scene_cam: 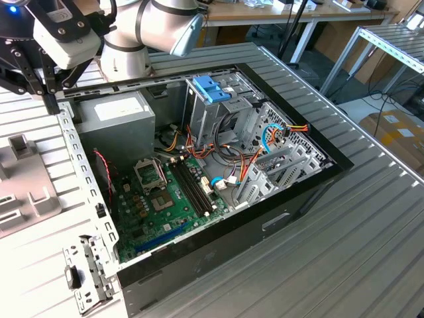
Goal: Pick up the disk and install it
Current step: 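Reach for the disk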
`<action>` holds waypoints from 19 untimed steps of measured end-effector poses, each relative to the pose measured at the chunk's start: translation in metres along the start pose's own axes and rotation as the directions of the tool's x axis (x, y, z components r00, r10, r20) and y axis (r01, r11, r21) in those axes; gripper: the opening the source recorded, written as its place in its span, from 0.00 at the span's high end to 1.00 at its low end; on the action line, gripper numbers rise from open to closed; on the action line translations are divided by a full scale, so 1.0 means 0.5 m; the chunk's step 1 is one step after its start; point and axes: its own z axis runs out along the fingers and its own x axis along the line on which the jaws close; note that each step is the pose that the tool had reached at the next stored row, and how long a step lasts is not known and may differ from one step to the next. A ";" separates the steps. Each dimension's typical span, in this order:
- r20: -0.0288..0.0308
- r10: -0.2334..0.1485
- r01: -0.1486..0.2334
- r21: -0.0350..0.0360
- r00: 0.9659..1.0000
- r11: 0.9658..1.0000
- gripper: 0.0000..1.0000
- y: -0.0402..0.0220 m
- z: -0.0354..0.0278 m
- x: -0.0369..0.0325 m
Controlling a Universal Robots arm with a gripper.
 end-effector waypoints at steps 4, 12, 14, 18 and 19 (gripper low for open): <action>0.000 0.000 0.000 0.000 1.000 1.000 0.89 0.000 0.000 0.005; 0.000 0.000 0.000 0.000 1.000 1.000 0.89 -0.001 0.000 0.013; 0.000 0.000 0.000 0.000 1.000 1.000 0.89 -0.001 0.000 0.015; 0.000 0.000 0.000 0.000 1.000 1.000 0.89 -0.002 0.000 0.020; 0.000 0.000 0.000 0.000 1.000 1.000 0.89 -0.002 0.000 0.021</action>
